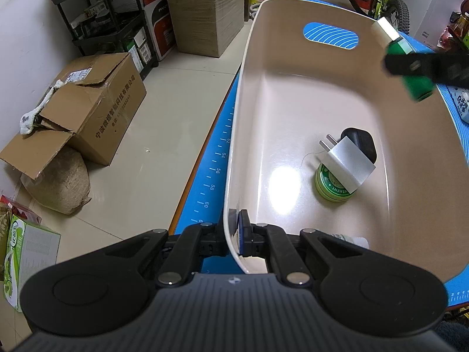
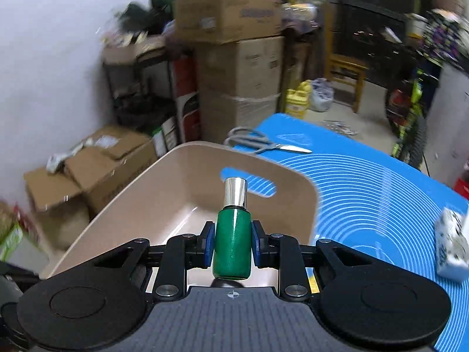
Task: Organize rigid objects
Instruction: 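Lower the green bottle into the bin with the right tool and release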
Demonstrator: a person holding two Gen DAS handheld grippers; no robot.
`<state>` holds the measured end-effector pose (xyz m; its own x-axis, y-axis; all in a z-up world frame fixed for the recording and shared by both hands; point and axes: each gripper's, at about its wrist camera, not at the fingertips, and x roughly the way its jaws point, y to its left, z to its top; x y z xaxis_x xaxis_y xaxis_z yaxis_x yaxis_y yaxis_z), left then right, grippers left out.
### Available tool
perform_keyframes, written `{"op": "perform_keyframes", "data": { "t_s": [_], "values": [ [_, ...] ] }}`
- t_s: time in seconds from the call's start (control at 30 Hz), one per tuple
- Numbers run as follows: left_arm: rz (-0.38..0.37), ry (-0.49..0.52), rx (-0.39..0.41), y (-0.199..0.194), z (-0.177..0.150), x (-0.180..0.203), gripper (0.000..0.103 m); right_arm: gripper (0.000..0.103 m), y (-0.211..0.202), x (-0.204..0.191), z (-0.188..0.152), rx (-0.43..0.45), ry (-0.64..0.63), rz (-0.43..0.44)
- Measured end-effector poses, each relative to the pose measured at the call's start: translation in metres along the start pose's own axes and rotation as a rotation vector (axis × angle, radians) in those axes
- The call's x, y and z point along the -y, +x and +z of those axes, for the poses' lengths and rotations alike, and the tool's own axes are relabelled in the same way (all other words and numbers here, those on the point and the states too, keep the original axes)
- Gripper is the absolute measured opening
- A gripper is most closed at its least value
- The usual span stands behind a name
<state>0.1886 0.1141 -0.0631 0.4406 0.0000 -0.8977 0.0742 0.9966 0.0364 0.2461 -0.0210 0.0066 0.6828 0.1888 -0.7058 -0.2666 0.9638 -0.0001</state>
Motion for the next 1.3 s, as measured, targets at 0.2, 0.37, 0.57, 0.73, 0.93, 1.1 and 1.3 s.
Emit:
{"op": "perform_keyframes", "data": {
  "t_s": [0.2, 0.37, 0.57, 0.73, 0.93, 1.1, 1.3],
  "values": [
    [-0.001, 0.0, 0.0, 0.0, 0.0, 0.001, 0.008, 0.034, 0.037, -0.025, -0.008, -0.12, -0.11, 0.002],
    [0.0, 0.002, -0.001, 0.001, 0.0, 0.002, 0.008, 0.034, 0.062, -0.044, -0.023, -0.238, -0.214, 0.013],
    [0.0, -0.001, 0.0, 0.001, 0.0, 0.001, 0.008, 0.034, 0.069, -0.053, -0.021, -0.268, -0.254, 0.0],
    [-0.001, -0.001, 0.001, 0.001, 0.0, 0.001, 0.008, 0.052, 0.065, -0.047, -0.022, -0.255, -0.241, -0.002],
    [-0.003, -0.001, 0.0, 0.001, 0.0, 0.0, 0.008, 0.065, 0.045, -0.034, -0.018, -0.193, -0.215, 0.019],
    [-0.001, 0.001, 0.0, 0.001, 0.0, -0.001, 0.008, 0.073, 0.011, -0.006, -0.002, -0.099, -0.141, 0.005],
    [-0.004, -0.005, 0.001, 0.001, -0.001, -0.003, 0.008, 0.076, -0.009, 0.054, 0.015, -0.046, -0.052, -0.101]
  ]
}}
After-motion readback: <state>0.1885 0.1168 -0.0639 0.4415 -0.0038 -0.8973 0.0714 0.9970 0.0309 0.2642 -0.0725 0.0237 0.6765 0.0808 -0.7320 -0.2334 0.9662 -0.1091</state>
